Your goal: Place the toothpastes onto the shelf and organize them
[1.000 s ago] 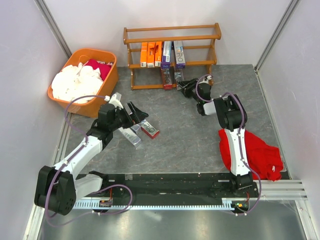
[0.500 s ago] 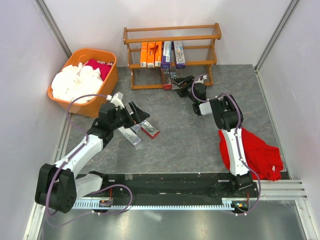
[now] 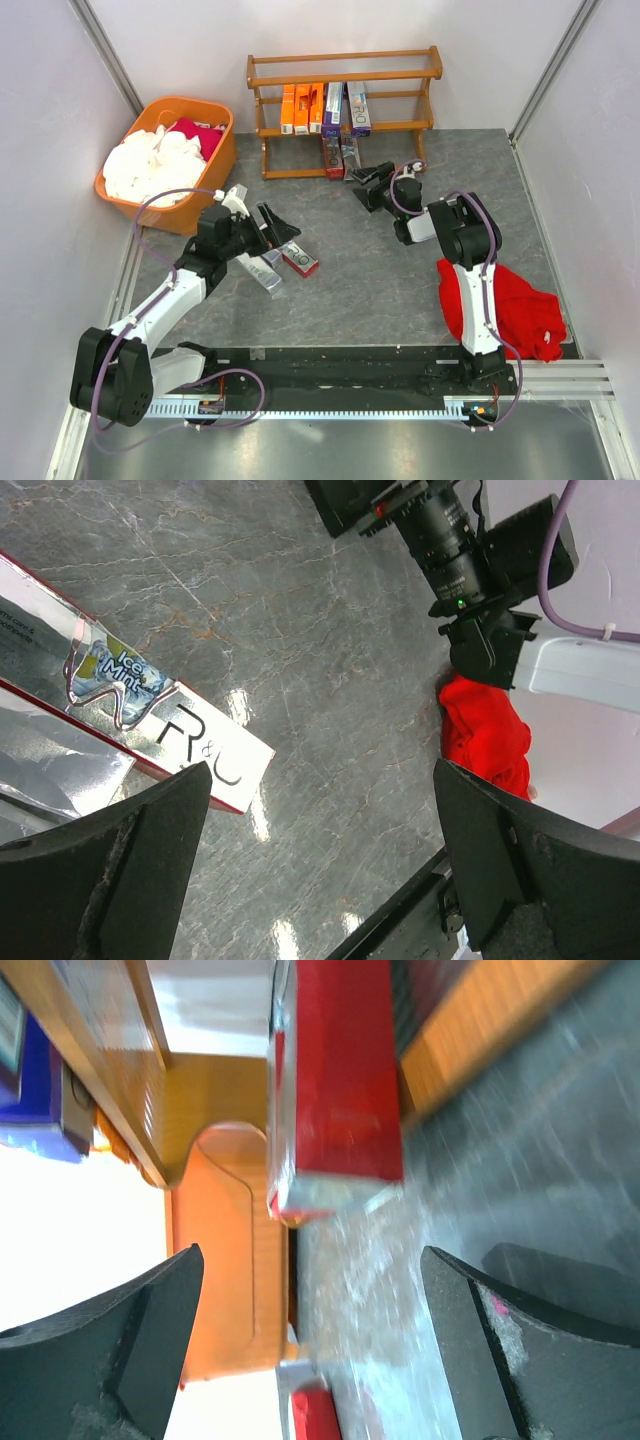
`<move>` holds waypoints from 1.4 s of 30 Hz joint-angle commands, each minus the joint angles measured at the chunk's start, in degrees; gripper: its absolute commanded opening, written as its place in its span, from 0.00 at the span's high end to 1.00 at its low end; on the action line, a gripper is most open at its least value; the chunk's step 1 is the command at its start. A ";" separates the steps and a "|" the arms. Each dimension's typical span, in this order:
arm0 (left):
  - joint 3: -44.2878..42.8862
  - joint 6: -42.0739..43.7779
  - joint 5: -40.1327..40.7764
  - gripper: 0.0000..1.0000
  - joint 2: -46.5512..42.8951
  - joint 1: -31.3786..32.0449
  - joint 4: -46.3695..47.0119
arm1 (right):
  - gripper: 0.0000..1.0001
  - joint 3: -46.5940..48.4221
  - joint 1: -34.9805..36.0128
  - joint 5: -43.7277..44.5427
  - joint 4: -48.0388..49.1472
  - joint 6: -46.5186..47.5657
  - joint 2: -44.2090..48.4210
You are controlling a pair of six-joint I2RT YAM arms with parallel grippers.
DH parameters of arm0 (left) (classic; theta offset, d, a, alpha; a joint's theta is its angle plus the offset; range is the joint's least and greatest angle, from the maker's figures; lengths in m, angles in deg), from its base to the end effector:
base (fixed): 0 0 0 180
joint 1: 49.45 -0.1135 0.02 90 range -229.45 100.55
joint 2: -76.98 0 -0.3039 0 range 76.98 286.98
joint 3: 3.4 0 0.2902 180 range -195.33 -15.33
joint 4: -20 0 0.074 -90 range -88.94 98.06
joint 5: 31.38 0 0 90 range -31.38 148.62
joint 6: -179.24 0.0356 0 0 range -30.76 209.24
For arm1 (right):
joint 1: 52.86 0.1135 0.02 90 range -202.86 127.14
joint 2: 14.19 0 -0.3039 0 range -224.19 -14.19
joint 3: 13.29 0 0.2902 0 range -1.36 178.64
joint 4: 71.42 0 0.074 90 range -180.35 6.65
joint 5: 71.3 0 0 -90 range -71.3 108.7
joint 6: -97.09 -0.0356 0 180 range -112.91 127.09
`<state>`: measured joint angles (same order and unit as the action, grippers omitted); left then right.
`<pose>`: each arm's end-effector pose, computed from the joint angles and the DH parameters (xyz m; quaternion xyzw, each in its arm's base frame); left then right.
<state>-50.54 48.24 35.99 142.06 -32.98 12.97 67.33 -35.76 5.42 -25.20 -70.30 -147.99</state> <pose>0.2502 -0.0882 0.2546 -0.0726 0.8304 -0.3985 0.3826 0.4871 0.1584 0.0874 0.3072 0.6816 0.5422 0.3834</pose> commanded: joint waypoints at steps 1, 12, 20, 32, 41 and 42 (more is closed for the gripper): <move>-1.27 1.53 -0.22 0.00 -1.88 -0.21 1.95 | 0.02 -7.49 -0.23 -3.15 -3.93 3.55 2.57; -1.27 2.06 1.45 0.00 -1.53 -0.21 1.07 | 0.02 -17.97 2.58 -7.73 -21.63 21.29 16.70; -1.01 1.62 2.24 0.00 -1.36 -0.56 1.16 | 0.02 -18.85 12.59 1.05 -38.71 39.30 26.92; -0.84 1.53 0.84 0.00 -0.66 -1.18 1.51 | 0.02 -11.48 27.89 12.48 -46.81 50.13 28.33; -0.48 1.53 0.84 0.00 -0.74 -1.26 1.68 | 0.02 -8.48 35.10 19.33 -48.22 51.98 25.95; -0.48 1.53 0.84 0.00 -0.66 -1.44 1.60 | 0.02 -8.22 35.89 20.91 -48.65 51.98 25.87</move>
<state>-50.54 48.24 37.12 141.45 -33.98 12.88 57.34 -1.94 21.05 -71.73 -20.44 -121.24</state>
